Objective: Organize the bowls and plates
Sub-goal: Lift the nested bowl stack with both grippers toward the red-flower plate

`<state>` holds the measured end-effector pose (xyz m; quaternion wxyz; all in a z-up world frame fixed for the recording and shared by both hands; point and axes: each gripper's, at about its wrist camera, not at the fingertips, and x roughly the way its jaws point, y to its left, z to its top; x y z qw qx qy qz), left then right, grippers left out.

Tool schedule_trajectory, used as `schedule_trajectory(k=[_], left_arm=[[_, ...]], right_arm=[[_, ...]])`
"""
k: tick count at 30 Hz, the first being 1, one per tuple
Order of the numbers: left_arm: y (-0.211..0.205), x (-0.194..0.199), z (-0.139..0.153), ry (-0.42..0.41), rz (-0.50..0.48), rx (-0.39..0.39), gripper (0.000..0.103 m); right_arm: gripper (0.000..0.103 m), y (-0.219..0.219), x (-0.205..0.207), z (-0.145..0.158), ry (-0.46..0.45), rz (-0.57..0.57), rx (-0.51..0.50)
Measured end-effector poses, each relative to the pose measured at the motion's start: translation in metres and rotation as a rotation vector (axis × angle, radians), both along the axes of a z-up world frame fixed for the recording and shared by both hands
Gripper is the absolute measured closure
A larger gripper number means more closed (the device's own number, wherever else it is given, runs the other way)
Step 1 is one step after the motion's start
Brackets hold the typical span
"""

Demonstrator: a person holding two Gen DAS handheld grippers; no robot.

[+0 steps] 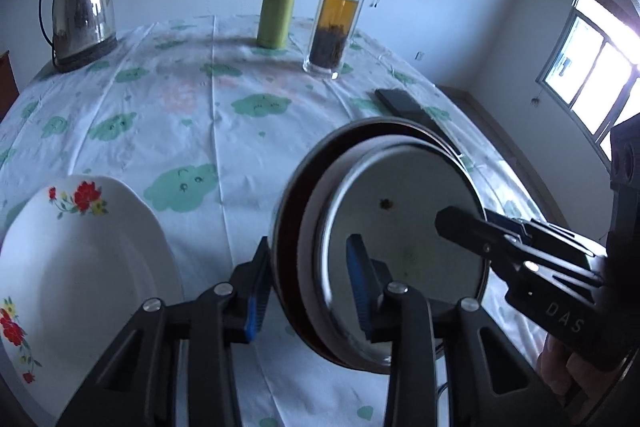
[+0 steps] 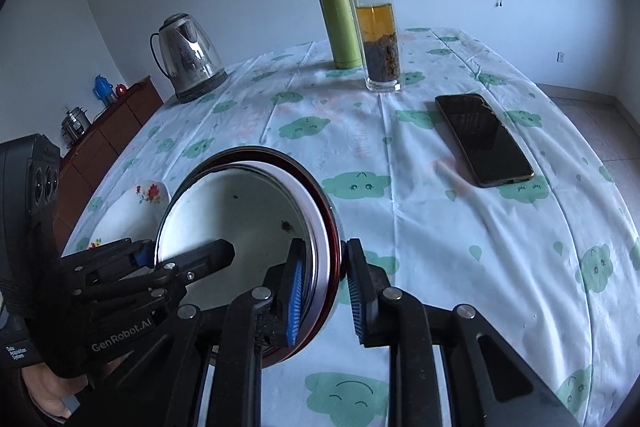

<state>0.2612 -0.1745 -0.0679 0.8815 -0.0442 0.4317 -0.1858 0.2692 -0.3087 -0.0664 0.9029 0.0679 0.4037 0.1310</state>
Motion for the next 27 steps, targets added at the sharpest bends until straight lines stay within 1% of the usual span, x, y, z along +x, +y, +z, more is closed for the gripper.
schedule_trajectory(k=[7, 12, 16, 19, 23, 27], left_arm=[[0.027, -0.004, 0.019, -0.036, 0.035, -0.048, 0.07], [0.049, -0.003, 0.024, -0.025, 0.059, -0.071, 0.07], [0.074, -0.006, 0.026, -0.002, 0.073, -0.111, 0.07], [0.088, -0.009, 0.028, -0.007, 0.092, -0.115, 0.07], [0.106, -0.015, 0.029, -0.012, 0.116, -0.099, 0.07], [0.126, -0.016, 0.027, -0.002, 0.143, -0.1, 0.07]], right_arm=[[0.082, 0.021, -0.01, 0.019, -0.028, 0.055, -0.01], [0.084, 0.035, -0.01, 0.02, -0.01, 0.104, 0.006], [0.085, 0.05, -0.011, 0.025, 0.005, 0.155, 0.022], [0.085, 0.067, -0.012, 0.029, 0.002, 0.194, 0.009], [0.085, 0.085, -0.011, 0.032, 0.005, 0.234, 0.01], [0.085, 0.108, -0.009, 0.034, 0.006, 0.276, -0.006]])
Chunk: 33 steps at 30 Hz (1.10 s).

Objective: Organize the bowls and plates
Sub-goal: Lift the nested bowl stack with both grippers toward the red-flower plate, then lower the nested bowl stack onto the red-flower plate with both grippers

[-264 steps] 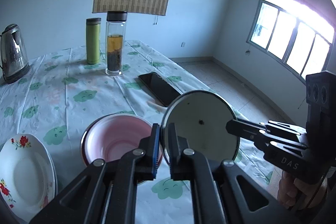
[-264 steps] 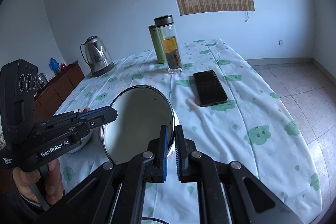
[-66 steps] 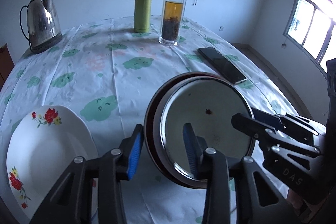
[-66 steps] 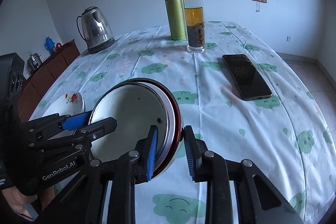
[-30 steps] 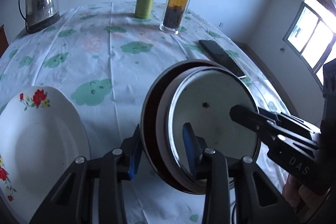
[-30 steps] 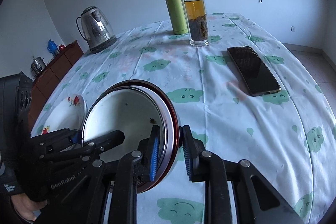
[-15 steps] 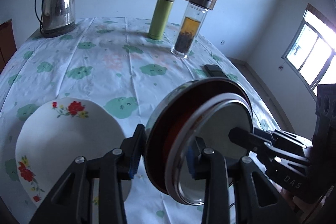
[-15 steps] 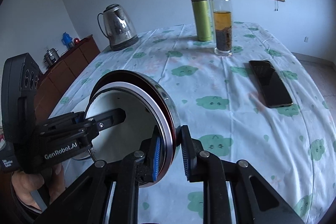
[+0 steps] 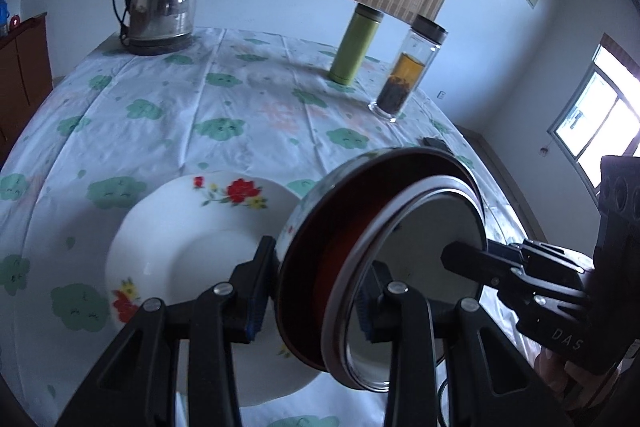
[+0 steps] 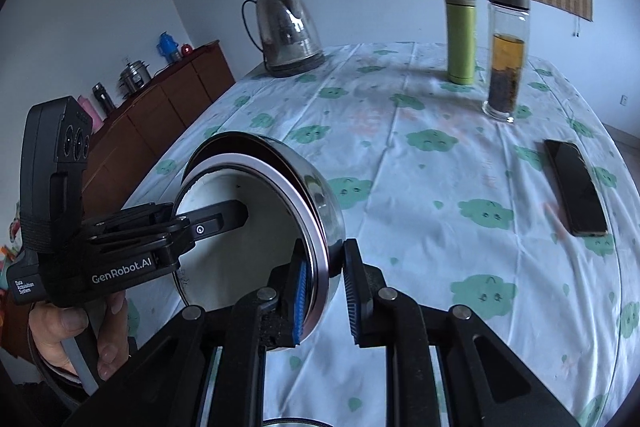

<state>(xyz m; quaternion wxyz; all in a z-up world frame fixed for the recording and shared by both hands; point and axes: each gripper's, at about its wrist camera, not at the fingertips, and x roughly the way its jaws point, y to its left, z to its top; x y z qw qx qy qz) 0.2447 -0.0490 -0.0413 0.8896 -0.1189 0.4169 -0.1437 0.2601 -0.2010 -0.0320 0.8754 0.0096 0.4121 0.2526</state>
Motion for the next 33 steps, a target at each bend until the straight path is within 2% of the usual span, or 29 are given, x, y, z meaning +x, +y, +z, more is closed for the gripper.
schedule_trajectory(k=[13, 28, 33], left_arm=[[0.047, -0.009, -0.012, 0.041, 0.076, 0.0, 0.07], [0.063, -0.002, -0.031, 0.102, 0.073, -0.029, 0.07], [0.064, 0.001, -0.033, 0.103, 0.065, -0.032, 0.069]], right_arm=[[0.085, 0.055, 0.005, -0.003, 0.028, 0.112, -0.051], [0.085, 0.076, 0.02, -0.017, 0.087, 0.148, -0.089], [0.085, 0.078, 0.022, -0.016, 0.077, 0.141, -0.095]])
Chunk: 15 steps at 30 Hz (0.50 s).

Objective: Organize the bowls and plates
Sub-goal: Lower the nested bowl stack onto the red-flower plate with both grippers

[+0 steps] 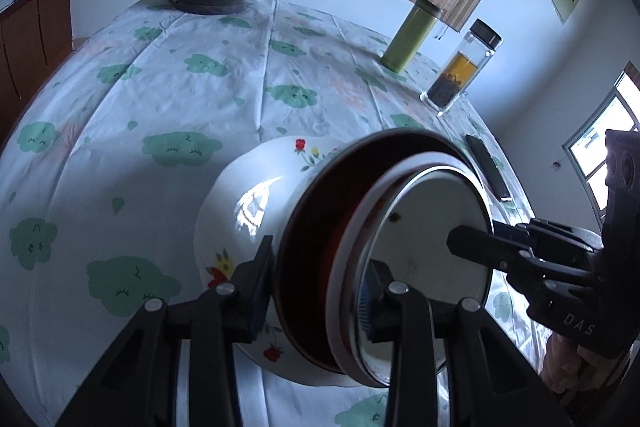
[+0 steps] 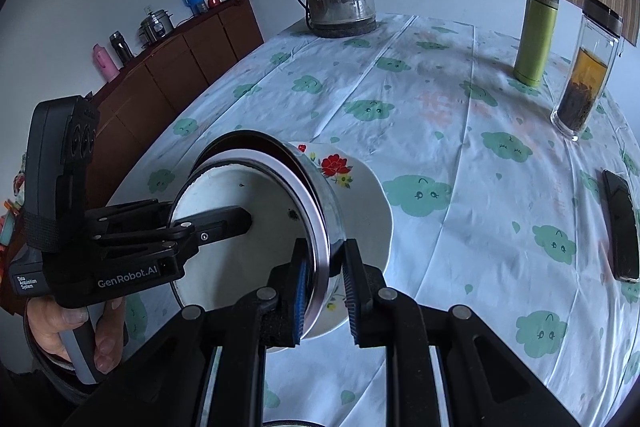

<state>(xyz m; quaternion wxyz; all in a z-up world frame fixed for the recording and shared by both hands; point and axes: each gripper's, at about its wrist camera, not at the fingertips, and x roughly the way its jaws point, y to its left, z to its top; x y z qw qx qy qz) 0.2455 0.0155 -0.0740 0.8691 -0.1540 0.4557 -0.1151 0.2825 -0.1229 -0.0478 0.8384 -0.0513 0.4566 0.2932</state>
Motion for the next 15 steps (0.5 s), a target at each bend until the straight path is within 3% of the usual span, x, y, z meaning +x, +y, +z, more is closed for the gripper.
schedule_trajectory(k=[15], left_arm=[[0.003, 0.011, -0.006, -0.052, 0.008, -0.032, 0.073]], right_arm=[[0.083, -0.005, 0.012, -0.008, -0.022, -0.053, 0.075]])
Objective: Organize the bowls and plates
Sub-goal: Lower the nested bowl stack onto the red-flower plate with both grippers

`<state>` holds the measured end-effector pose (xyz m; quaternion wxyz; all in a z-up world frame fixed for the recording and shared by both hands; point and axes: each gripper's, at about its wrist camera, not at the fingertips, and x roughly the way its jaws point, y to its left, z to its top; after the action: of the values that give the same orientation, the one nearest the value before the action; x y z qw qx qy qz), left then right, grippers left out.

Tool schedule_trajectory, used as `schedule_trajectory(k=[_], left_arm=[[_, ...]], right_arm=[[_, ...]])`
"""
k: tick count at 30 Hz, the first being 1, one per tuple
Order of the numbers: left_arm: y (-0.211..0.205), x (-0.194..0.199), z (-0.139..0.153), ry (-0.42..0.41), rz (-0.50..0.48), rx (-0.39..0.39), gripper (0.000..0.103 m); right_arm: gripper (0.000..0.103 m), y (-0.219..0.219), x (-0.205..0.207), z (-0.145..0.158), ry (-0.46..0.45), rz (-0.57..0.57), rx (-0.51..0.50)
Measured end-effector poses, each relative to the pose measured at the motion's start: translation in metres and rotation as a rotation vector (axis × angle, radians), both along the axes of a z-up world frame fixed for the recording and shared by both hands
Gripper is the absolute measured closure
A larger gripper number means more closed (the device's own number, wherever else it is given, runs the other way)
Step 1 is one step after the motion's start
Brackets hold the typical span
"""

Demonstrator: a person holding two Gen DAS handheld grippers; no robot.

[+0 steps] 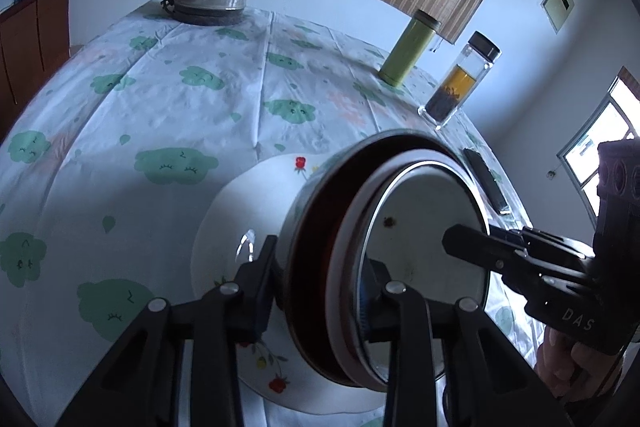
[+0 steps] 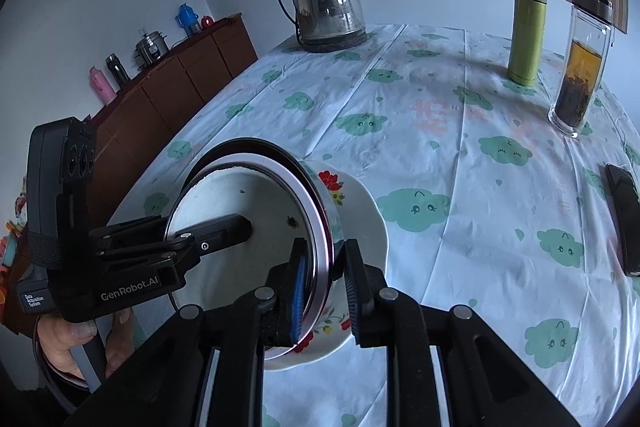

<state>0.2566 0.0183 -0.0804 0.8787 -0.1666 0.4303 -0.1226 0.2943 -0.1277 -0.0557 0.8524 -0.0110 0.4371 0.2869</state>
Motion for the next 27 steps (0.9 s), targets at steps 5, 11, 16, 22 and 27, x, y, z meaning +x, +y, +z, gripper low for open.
schedule_trajectory(k=[5, 11, 16, 22, 27], left_arm=[[0.006, 0.006, -0.005, 0.027, -0.006, -0.055, 0.073], [0.014, 0.005, -0.009, 0.093, -0.018, -0.123, 0.073], [0.012, 0.006, -0.011, 0.117, -0.036, -0.126, 0.071], [0.01, 0.006, -0.007, 0.073, 0.001, -0.056, 0.07], [0.006, 0.005, 0.0, 0.009, 0.043, 0.053, 0.062]], right_arm=[[0.08, -0.001, 0.007, -0.002, 0.01, -0.012, 0.027], [0.08, 0.006, 0.011, 0.006, 0.049, 0.031, -0.012], [0.08, 0.011, 0.021, 0.008, 0.106, 0.071, -0.051], [0.081, 0.018, 0.023, 0.006, 0.052, 0.048, -0.064], [0.081, 0.02, 0.028, -0.003, 0.06, 0.028, -0.045]])
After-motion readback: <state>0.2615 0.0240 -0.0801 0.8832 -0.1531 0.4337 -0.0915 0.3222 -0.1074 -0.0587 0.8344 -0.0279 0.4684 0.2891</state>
